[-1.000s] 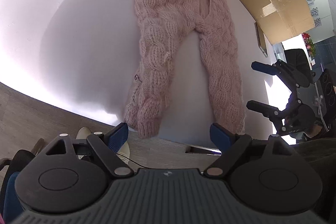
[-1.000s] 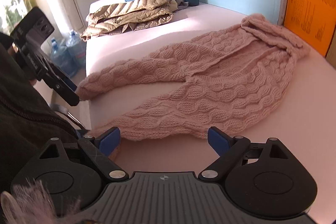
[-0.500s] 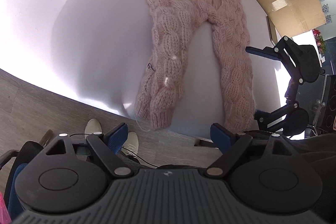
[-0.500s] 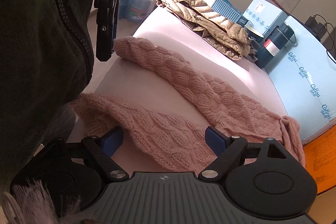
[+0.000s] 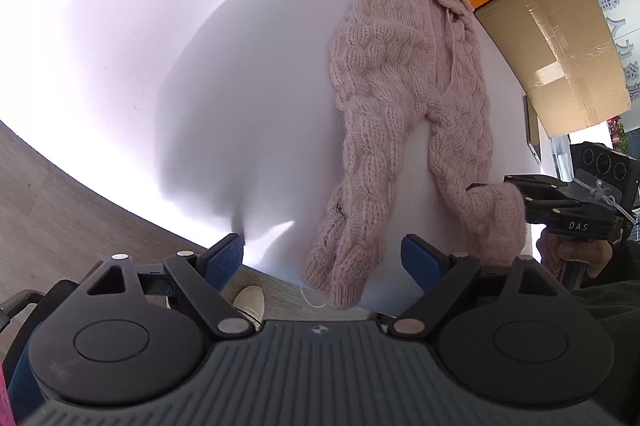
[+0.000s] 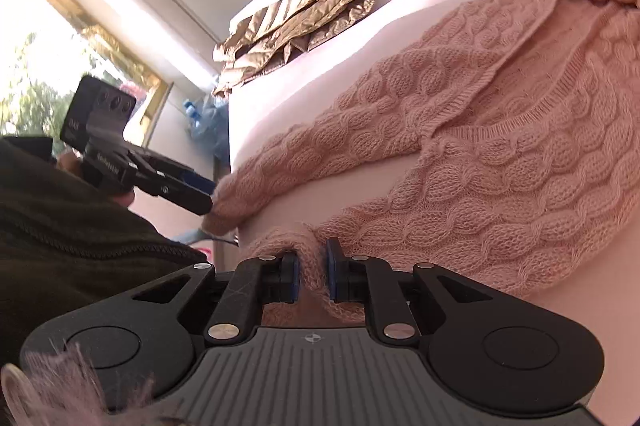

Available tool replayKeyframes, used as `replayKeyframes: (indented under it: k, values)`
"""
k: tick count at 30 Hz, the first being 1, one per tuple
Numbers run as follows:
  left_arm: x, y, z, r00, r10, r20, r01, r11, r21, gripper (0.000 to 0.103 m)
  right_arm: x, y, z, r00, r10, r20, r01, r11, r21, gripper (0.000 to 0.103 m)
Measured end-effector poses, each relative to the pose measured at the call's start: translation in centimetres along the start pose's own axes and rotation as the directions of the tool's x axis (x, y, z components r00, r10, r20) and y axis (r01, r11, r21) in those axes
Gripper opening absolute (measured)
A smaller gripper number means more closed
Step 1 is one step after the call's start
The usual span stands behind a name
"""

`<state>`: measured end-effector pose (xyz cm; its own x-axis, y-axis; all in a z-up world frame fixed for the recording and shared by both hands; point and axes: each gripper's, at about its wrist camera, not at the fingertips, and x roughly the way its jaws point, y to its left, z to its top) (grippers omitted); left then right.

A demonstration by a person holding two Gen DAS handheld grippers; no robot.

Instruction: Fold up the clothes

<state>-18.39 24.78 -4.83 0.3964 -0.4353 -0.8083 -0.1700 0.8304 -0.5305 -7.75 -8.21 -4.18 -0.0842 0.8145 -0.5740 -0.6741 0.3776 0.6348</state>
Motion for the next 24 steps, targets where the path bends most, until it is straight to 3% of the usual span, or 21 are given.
replayKeyframes:
  k: [2,4,7,9,10,11,12,13,20,24]
  values:
    - [0.0,-0.1,0.5,1.0,0.002,0.005,-0.002,1.0,0.004,0.085,-0.9,-1.7,0.3,0.995,0.062,0.075,-0.073,0.985,0.156,0.012]
    - [0.0,-0.3,0.9,1.0,0.004,0.008,-0.004,1.0,0.018,0.085,-2.0,-3.7,0.5,0.981,0.079,0.175,-0.131,0.943,0.306,0.012]
    - [0.2,-0.5,1.5,1.0,0.006,0.003,-0.006,0.999,0.037,0.086,-3.8,-7.1,0.4,0.944,-0.052,0.326,-0.143,0.826,0.545,0.012]
    - [0.2,-0.6,1.9,1.0,0.007,-0.001,-0.007,0.999,0.043,0.086,-4.4,-7.9,0.6,0.935,-0.139,0.325,-0.088,0.798,0.596,0.014]
    - [0.2,-0.6,2.0,1.0,0.007,-0.002,-0.007,0.999,0.045,0.086,-4.7,-8.3,0.7,0.929,-0.182,0.322,-0.061,0.783,0.619,0.024]
    - [0.0,-0.6,2.1,1.0,0.015,0.0,-0.015,0.999,0.052,0.086,-4.8,-8.4,0.8,0.927,-0.203,0.315,-0.039,0.783,0.62,0.033]
    - [-0.2,-0.6,2.2,1.0,0.023,0.003,-0.023,0.998,0.059,0.086,-4.9,-8.4,0.9,0.927,-0.208,0.311,-0.032,0.784,0.619,0.058]
    - [-0.4,-0.7,2.4,0.999,0.036,0.007,-0.037,0.997,0.072,0.086,-5.0,-8.3,0.9,0.928,-0.21,0.308,-0.024,0.79,0.612,0.069]
    - [-2.0,-2.5,4.9,0.994,0.073,0.077,-0.086,0.978,0.191,0.086,-5.3,-7.2,2.4,0.928,-0.259,0.268,0.12,0.887,0.446,0.073]
    - [-1.5,-5.6,7.2,0.987,0.094,0.134,-0.134,0.931,0.338,0.086,-5.4,-6.4,4.7,0.94,-0.282,0.194,0.209,0.922,0.327,0.073]
